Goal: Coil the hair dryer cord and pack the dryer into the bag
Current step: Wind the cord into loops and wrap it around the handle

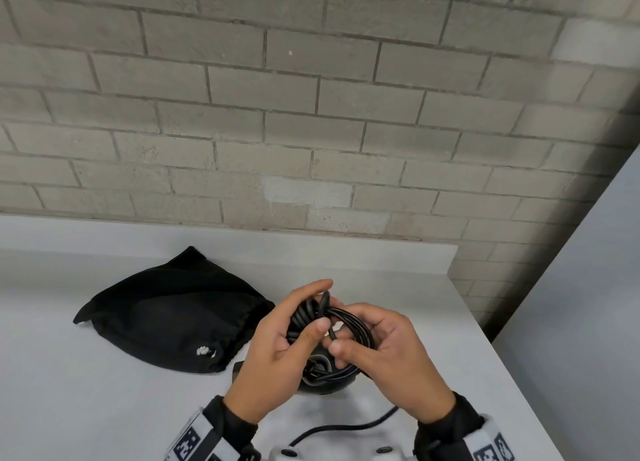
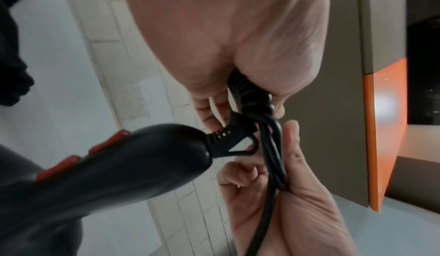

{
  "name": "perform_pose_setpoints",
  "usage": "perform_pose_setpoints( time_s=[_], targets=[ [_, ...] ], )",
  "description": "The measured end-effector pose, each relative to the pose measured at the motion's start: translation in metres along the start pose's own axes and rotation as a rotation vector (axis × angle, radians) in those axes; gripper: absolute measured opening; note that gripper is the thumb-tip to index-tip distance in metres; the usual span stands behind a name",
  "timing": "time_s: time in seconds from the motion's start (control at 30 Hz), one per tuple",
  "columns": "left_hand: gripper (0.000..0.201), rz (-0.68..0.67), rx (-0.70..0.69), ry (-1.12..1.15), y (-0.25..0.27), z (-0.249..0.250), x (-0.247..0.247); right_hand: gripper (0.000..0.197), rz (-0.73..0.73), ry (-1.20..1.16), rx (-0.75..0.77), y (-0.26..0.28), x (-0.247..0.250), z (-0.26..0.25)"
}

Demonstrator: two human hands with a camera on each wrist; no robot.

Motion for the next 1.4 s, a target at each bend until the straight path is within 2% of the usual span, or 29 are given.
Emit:
perform_pose_setpoints(
  time_s=[0.1, 0.23, 0.37, 0.43, 0.5, 0.57, 0.63, 0.7, 0.8, 0.87, 0.93, 1.03, 1.1, 1.13, 1.2, 1.3, 1.4],
  targets=[
    [0.032, 0.055, -0.011, 0.036, -0.001, -0.003, 0.004, 0.032, 0.005, -0.057, -0.045, 0.0, -0.003, 0.008],
    [0.033, 0.119, -0.001, 0.028, 0.0, -0.006, 0.008, 0.061, 0.083, -0.078, -0.115, -0.001, 0.003, 0.016],
    [0.021, 0.168, 0.011, 0.02, -0.001, -0.008, 0.009, 0.057, 0.105, 0.028, -0.036, 0.001, 0.004, 0.006],
    [0.019, 0.194, 0.006, -0.015, -0.002, -0.005, 0.01, 0.043, 0.242, 0.345, 0.159, 0.01, 0.011, -0.012],
    [0.019, 0.217, -0.003, -0.042, -0.003, -0.002, 0.011, 0.023, 0.364, 0.848, 0.389, 0.026, 0.004, -0.035],
    [0.022, 0.244, -0.012, -0.073, -0.004, 0.0, 0.011, 0.012, 0.419, 1.249, 0.412, 0.031, -0.01, -0.038],
    [0.022, 0.245, -0.031, -0.075, -0.004, 0.003, 0.008, 0.02, 0.45, 1.358, 0.345, 0.032, -0.014, -0.035],
    [0.023, 0.225, -0.066, -0.082, -0.004, 0.008, 0.004, 0.026, 0.44, 1.232, 0.247, 0.031, -0.008, -0.03],
    [0.03, 0.192, -0.1, -0.109, -0.005, 0.01, 0.003, 0.025, 0.341, 0.727, -0.044, 0.023, 0.008, -0.009],
    [0.036, 0.161, -0.124, -0.14, -0.007, 0.011, 0.002, 0.023, 0.256, 0.491, -0.208, 0.02, 0.01, 0.001],
    [0.04, 0.126, -0.14, -0.16, -0.007, 0.012, 0.001, 0.032, 0.172, 0.225, -0.331, 0.018, 0.008, 0.009],
    [0.035, 0.081, -0.14, -0.114, -0.008, 0.014, -0.001, 0.036, 0.076, -0.338, -0.492, 0.02, -0.001, 0.025],
    [0.028, 0.067, -0.138, -0.113, -0.009, 0.014, -0.002, 0.039, 0.082, -0.5, -0.504, 0.021, 0.0, 0.028],
    [0.024, 0.074, -0.133, -0.104, -0.01, 0.013, -0.002, 0.04, 0.092, -0.479, -0.469, 0.02, 0.002, 0.026],
    [0.023, 0.122, -0.124, -0.078, -0.011, 0.01, 0.002, 0.035, 0.105, -0.28, -0.327, 0.018, 0.008, 0.013],
    [0.023, 0.184, -0.117, -0.099, -0.011, 0.005, 0.009, 0.007, 0.136, 0.158, -0.048, 0.023, 0.014, -0.014],
    [0.021, 0.203, -0.098, -0.122, -0.01, 0.001, 0.011, 0.012, 0.221, 0.599, 0.18, 0.035, 0.015, -0.032]
  ],
)
Point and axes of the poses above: each hand's wrist, its own y-axis away from the middle knuckle, its own x-axis out of the back of the hand, z = x × y, the point moved 10 cm from there along -y, towards the middle knuckle, and after that the axes turned 4 degrees about -z, right-handed, at the moved point
